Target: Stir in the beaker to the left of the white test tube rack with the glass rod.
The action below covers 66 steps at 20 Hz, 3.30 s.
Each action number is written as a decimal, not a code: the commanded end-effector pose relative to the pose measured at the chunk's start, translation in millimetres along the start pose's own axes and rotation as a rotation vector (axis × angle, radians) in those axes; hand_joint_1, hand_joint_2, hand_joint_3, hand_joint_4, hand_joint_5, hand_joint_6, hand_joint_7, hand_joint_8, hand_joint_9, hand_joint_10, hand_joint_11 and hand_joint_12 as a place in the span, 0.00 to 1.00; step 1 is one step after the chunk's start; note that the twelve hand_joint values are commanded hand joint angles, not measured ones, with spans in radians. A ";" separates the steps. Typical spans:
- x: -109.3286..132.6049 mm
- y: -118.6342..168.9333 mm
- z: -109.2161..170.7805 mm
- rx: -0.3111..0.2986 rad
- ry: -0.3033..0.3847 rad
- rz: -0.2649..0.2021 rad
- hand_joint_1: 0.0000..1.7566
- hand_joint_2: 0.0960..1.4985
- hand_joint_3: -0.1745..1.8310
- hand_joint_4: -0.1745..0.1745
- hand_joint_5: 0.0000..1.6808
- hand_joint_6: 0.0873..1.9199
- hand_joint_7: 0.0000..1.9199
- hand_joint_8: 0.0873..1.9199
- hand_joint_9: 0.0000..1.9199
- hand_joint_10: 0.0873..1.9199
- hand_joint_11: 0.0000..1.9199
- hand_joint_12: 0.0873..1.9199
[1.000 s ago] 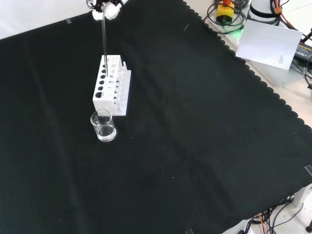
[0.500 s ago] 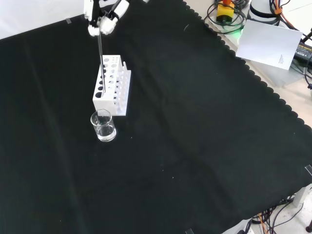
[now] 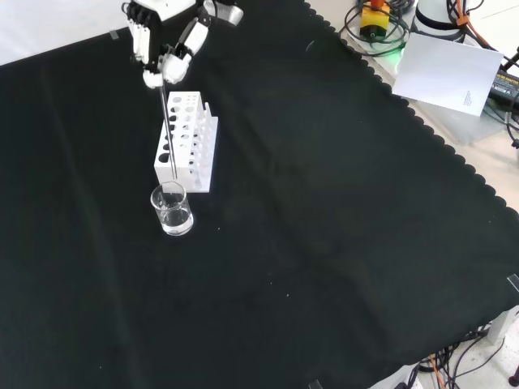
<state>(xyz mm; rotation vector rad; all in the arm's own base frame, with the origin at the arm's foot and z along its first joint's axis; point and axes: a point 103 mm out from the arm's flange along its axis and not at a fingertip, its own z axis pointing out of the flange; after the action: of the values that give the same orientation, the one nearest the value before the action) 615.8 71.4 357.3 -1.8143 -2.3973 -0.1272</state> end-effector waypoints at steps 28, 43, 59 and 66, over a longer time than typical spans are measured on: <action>-44.5 51.8 72.8 0.115 0.063 -0.020 0.75 0.71 0.01 0.00 0.78 0.03 0.64 0.44 0.91 0.23 0.85 0.39; -47.6 42.9 74.9 0.137 0.076 -0.004 0.75 0.70 0.01 0.00 0.78 0.02 0.64 0.44 0.91 0.23 0.85 0.39; -18.5 63.2 94.4 0.139 0.082 -0.048 0.75 0.70 0.02 0.00 0.78 0.02 0.64 0.44 0.91 0.23 0.85 0.40; -39.3 67.9 96.3 0.153 0.069 -0.012 0.75 0.70 0.02 0.00 0.78 0.02 0.64 0.44 0.91 0.23 0.85 0.40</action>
<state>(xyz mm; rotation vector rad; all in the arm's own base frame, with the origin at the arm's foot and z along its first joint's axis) 680.7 79.2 259.1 -1.6714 -2.3272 -0.0298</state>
